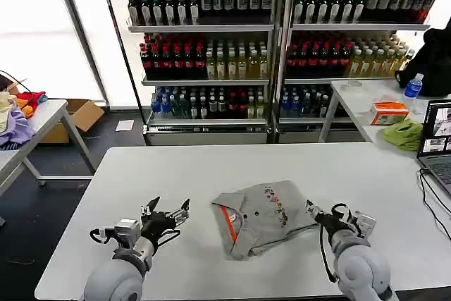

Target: Fold and organize the clothes.

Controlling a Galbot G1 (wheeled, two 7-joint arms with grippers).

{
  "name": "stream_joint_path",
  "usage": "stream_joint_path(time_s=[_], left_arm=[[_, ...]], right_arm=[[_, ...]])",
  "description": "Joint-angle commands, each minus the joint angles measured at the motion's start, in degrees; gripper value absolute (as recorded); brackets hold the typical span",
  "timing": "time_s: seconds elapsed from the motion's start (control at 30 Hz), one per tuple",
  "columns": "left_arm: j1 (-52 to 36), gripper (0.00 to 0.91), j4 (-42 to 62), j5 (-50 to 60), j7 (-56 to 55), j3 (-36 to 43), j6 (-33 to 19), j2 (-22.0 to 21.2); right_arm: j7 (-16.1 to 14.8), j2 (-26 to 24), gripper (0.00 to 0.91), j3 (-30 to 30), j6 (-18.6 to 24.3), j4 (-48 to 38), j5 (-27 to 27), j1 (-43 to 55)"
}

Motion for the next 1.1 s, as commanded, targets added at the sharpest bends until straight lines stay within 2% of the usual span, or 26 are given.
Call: stream_joint_path(time_s=[0.03, 0.27, 0.37, 0.6, 0.67, 0.7, 0.83, 0.9, 1.1], left_arm=[[1.18, 0.907, 0.71, 2.15, -0.08, -0.46, 0.11, 0.10], [2.02, 0.907, 1.35, 2.57, -0.04, -0.11, 0.13, -0.48], [2.68, 0.907, 1.73, 3.13, 0.16, -0.09, 0.11, -0.85], [3.08, 0.907, 1.78, 3.23, 0.19, -0.28, 0.13, -0.95], [3.02, 0.907, 1.82, 3.16, 0.18, -0.31, 0.12, -0.81], [3.03, 0.907, 1.82, 3.16, 0.17, -0.33, 0.12, -0.79], [2.99, 0.907, 1.70, 3.09, 0.15, -0.32, 0.12, -0.79], [2.92, 0.907, 1.76, 3.03, 0.15, -0.32, 0.12, -0.79], [2.65, 0.907, 1.99, 2.78, 0.08, -0.31, 0.13, -0.78]], right_arm=[[0.79, 0.34, 0.836, -4.89, -0.41, -7.55, 8.07, 10.07], [0.71, -0.80, 0.816, -7.01, -0.48, -12.56, 10.92, 17.10], [0.26, -0.35, 0.786, -7.72, -0.46, -14.33, 11.00, 19.07], [-0.32, 0.32, 0.786, -9.01, -0.40, -17.37, 10.59, 20.75], [-0.38, 0.69, 0.766, -9.42, -0.40, -18.22, 10.29, 21.31], [-0.35, 0.87, 0.715, -9.60, -0.40, -18.54, 10.18, 21.46], [-0.37, 1.11, 0.665, -10.78, -0.39, -19.70, 9.32, 21.69], [-0.43, 1.22, 0.584, -10.92, -0.38, -19.91, 9.16, 21.57], [-0.69, 1.33, 0.584, -11.29, -0.40, -19.86, 8.70, 20.93]])
